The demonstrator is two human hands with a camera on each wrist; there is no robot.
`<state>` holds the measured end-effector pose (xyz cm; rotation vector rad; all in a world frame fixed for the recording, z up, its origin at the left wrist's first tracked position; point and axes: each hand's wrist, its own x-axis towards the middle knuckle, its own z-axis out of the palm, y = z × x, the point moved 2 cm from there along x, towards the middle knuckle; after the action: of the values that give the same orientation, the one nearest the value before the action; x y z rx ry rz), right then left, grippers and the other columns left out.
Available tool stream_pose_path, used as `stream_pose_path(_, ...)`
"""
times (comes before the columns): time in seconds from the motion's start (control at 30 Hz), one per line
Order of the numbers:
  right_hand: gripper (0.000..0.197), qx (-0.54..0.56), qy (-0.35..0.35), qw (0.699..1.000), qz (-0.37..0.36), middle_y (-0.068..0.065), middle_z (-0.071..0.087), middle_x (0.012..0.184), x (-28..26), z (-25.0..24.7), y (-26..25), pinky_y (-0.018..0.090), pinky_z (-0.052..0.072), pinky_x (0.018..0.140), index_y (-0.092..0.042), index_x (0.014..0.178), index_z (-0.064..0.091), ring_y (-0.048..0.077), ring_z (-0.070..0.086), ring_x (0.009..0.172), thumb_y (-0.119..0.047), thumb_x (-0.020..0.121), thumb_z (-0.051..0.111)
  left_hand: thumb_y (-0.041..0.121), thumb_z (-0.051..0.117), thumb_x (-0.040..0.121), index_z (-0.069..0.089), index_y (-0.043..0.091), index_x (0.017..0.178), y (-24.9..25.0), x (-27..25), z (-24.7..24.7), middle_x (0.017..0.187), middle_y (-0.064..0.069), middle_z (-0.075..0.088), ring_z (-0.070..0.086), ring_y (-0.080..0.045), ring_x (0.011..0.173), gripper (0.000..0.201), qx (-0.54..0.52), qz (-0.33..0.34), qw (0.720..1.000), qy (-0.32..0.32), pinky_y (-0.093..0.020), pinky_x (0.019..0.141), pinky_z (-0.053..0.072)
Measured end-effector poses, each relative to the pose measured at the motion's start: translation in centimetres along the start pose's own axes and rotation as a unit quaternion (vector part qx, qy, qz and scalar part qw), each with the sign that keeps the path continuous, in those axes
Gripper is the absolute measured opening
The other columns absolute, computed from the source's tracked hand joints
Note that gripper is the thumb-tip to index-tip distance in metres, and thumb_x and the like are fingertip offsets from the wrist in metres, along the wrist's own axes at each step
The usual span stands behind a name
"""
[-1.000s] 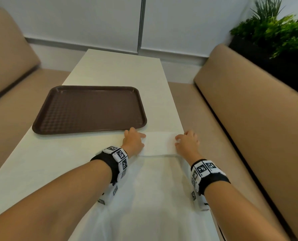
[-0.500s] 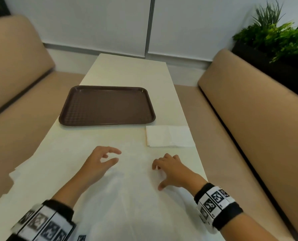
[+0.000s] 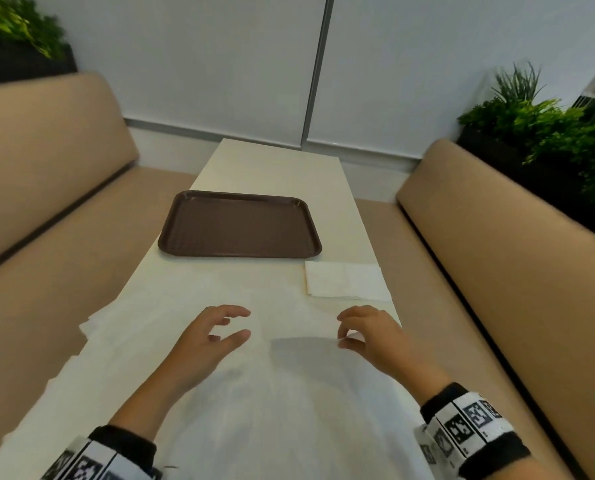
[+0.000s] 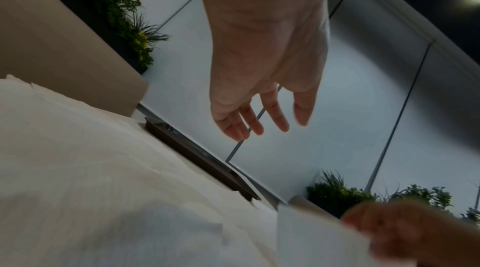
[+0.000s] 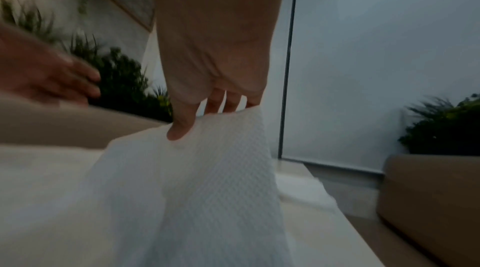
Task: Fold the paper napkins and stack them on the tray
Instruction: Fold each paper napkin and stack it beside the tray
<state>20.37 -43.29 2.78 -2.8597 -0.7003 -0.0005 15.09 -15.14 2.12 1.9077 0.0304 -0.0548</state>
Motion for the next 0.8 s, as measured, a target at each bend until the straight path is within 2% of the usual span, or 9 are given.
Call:
stream_pose_path(0.07,0.006,0.054,0.023,0.998,-0.011,-0.016,0.068,0.093,-0.6,-3.7,-1.7,0.022,0.046,0.079,-0.025,0.086,0.069,0.001,0.059,0.085,-0.031,0.085,0.069,0.049,0.078,0.068,0.049,0.043,0.123,0.4,-0.3,0.4,0.131,0.020,0.049,0.043,0.000,0.123,0.063,-0.008,-0.003,0.999,-0.041,-0.030,0.108,0.037)
stream_pose_path(0.17,0.003,0.142,0.042,0.988,-0.035,-0.019,0.069,0.083,-1.7,-10.4,-5.0,0.008,0.042,0.072,-0.025,0.083,0.071,-0.004,0.061,0.083,-0.028,0.083,0.071,0.062,0.084,0.045,0.036,0.044,0.135,2.1,-0.7,1.7,0.138,0.020,0.045,0.040,-0.004,0.129,0.104,-0.085,-0.012,0.985,-0.150,-0.034,0.109,0.036)
stream_pose_path(0.27,0.006,0.192,0.072,0.977,-0.051,-0.016,0.072,0.086,-2.6,-15.8,-7.2,0.012,0.047,0.078,-0.024,0.085,0.073,-0.001,0.064,0.087,-0.029,0.081,0.072,0.041,0.087,0.054,0.055,0.036,0.118,4.7,-1.6,3.0,0.117,0.013,0.068,0.063,-0.006,0.109,0.071,-0.166,0.018,0.959,-0.228,-0.024,0.087,0.052)
stream_pose_path(0.33,0.006,0.225,0.087,0.969,-0.049,-0.011,0.073,0.087,-2.9,-18.0,-7.6,0.017,0.050,0.080,-0.024,0.086,0.073,0.002,0.066,0.087,-0.027,0.081,0.072,0.018,0.076,0.068,0.062,0.029,0.109,6.4,-2.1,3.3,0.109,0.008,0.072,0.067,-0.011,0.101,0.045,-0.186,0.041,0.957,-0.218,-0.022,0.079,0.054)
stream_pose_path(0.43,0.018,0.298,0.120,0.947,-0.022,0.000,0.074,0.087,-3.0,-19.4,-6.6,0.030,0.054,0.079,-0.022,0.088,0.071,0.013,0.069,0.082,-0.037,0.078,0.073,0.014,0.067,0.074,0.069,0.013,0.104,8.3,-2.3,2.9,0.104,-0.006,0.073,0.070,-0.021,0.094,0.029,-0.240,0.038,0.953,-0.181,-0.027,0.076,0.057)
stream_pose_path(0.53,0.062,0.497,0.119,0.860,0.023,0.006,0.071,0.099,-4.0,-18.1,-4.6,0.030,0.055,0.071,-0.023,0.108,0.063,0.020,0.067,0.084,-0.060,0.061,0.078,0.016,0.064,0.076,0.069,0.007,0.105,9.6,-2.5,1.9,0.106,-0.010,0.072,0.070,-0.024,0.096,0.031,-0.287,0.040,0.945,-0.152,-0.030,0.081,0.057)
stream_pose_path(0.63,0.092,0.622,0.072,0.778,0.047,0.004,0.070,0.110,-5.5,-14.6,-4.1,0.034,0.060,0.072,-0.018,0.126,0.051,0.022,0.070,0.092,-0.049,0.048,0.089,0.015,0.063,0.077,0.072,0.008,0.102,10.5,-2.9,0.9,0.108,-0.011,0.072,0.068,-0.025,0.100,0.028,-0.332,0.046,0.933,-0.130,-0.031,0.087,0.056)
stream_pose_path(0.7,0.084,0.651,0.057,0.755,0.046,0.009,0.068,0.116,-6.2,-12.6,-4.8,0.039,0.058,0.081,-0.014,0.126,0.052,0.028,0.067,0.102,-0.028,0.053,0.091,0.017,0.063,0.075,0.077,0.014,0.091,10.8,-3.2,0.4,0.104,-0.009,0.073,0.070,-0.022,0.095,0.022,-0.347,0.052,0.929,-0.118,-0.030,0.082,0.057)
stream_pose_path(0.8,0.038,0.638,0.111,0.761,0.046,0.012,0.072,0.106,-6.7,-11.7,-6.1,0.029,0.058,0.074,-0.009,0.111,0.064,0.023,0.070,0.093,-0.010,0.073,0.071,0.028,0.065,0.074,0.074,0.017,0.095,10.8,-3.3,-0.2,0.100,-0.005,0.074,0.071,-0.022,0.092,0.025,-0.339,0.050,0.935,-0.088,-0.034,0.077,0.058)
